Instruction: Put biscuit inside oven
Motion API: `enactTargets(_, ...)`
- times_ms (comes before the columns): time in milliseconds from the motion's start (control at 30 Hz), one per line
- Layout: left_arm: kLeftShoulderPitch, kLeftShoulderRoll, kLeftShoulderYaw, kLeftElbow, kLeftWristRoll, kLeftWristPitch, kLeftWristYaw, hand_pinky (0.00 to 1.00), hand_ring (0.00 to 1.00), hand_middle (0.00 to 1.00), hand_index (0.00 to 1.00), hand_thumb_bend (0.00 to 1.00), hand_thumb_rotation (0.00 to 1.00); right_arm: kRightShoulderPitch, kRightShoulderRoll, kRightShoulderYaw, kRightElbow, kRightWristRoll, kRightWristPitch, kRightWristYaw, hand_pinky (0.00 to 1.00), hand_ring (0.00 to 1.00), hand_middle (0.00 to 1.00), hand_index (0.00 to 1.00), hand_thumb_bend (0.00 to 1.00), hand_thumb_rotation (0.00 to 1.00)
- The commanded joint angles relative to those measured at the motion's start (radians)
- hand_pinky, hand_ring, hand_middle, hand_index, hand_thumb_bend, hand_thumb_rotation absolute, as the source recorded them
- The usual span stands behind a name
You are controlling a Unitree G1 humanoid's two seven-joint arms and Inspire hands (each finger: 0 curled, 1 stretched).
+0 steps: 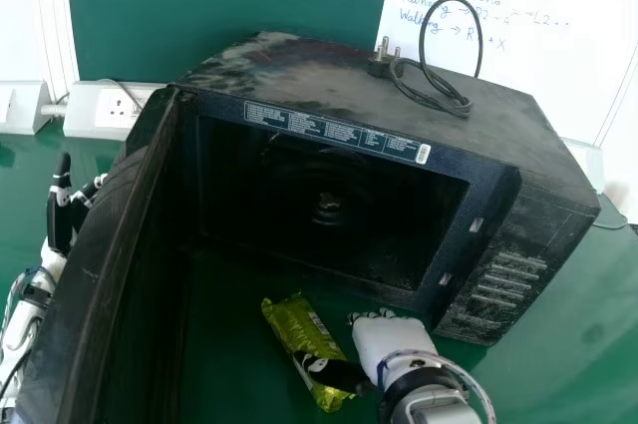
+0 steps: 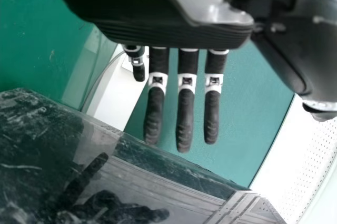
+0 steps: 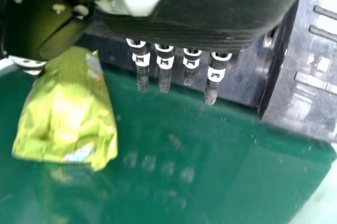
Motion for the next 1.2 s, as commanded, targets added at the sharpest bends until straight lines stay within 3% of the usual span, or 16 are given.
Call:
enactTargets(0, 0.008, 0.008, 0.001, -0.019, 0.004, 0.006, 0.008, 0.25, 0.31, 0.4, 0.49, 0.52, 0.07, 0.01, 0.006, -0.005, 0.013, 0.009, -0.01, 0.01, 0.88, 0.99, 0.99, 0.96, 0.88, 0.52)
enactTargets(500, 0.009, 0.006, -0.003, -0.036, 0.006, 0.021, 0.014, 0.26, 0.32, 0.4, 0.49, 0.52, 0.07, 0.005, 0.008, -0.005, 0.06, 0.034, -0.019, 0.017, 0.85, 0.98, 0.99, 0.94, 0.88, 0.53)
enactTargets(1167, 0.016, 0.003, -0.007, -0.061, 0.003, 0.037, 0.032, 0.26, 0.32, 0.4, 0.49, 0.52, 0.07, 0.023, 0.024, 0.055, 0.163, 0.007, 0.003, -0.084, 0.79, 0.92, 0.97, 0.93, 0.87, 0.52)
